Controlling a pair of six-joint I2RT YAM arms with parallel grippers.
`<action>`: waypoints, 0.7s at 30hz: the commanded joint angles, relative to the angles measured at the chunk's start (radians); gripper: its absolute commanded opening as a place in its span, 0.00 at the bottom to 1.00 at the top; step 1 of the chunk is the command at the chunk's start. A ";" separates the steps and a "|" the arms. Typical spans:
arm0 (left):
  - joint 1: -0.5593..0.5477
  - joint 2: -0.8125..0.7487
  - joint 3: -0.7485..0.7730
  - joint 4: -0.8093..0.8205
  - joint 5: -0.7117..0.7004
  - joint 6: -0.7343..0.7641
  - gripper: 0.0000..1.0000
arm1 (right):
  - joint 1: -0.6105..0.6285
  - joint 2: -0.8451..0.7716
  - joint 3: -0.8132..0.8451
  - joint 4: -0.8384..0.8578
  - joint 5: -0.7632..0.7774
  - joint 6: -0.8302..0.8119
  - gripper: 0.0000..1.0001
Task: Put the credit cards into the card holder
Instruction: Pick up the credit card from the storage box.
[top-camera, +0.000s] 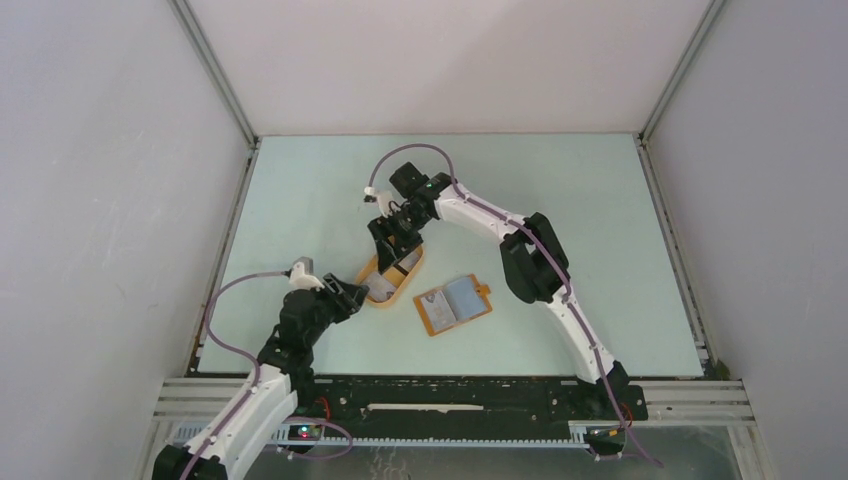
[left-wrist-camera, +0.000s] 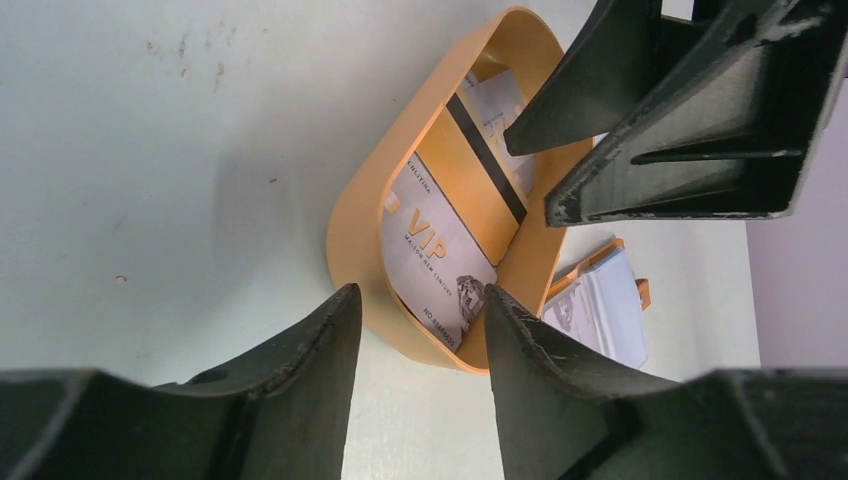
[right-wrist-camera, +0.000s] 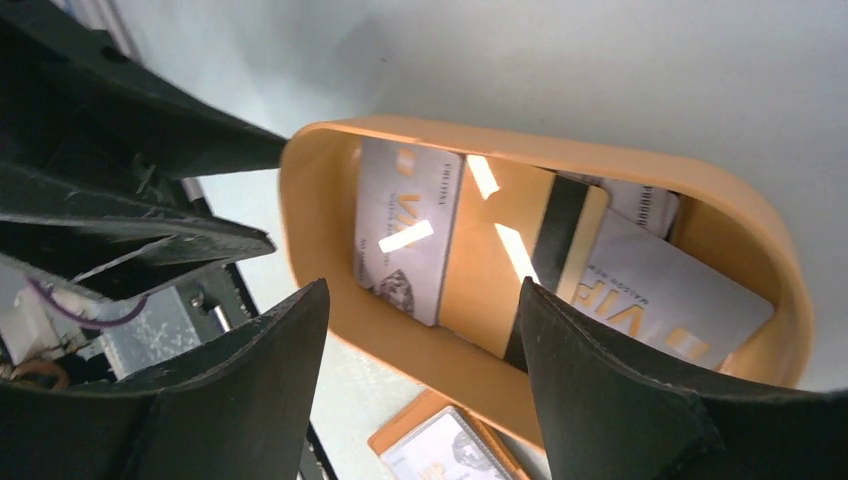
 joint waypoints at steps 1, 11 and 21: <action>0.009 0.014 -0.019 0.039 0.012 0.007 0.52 | 0.009 0.015 0.056 0.004 0.119 0.038 0.79; 0.009 0.037 -0.019 0.034 0.020 0.019 0.45 | 0.008 0.060 0.080 -0.011 0.169 0.039 0.80; 0.009 0.079 0.017 0.061 0.040 0.028 0.43 | 0.032 0.062 0.058 -0.040 0.034 0.039 0.78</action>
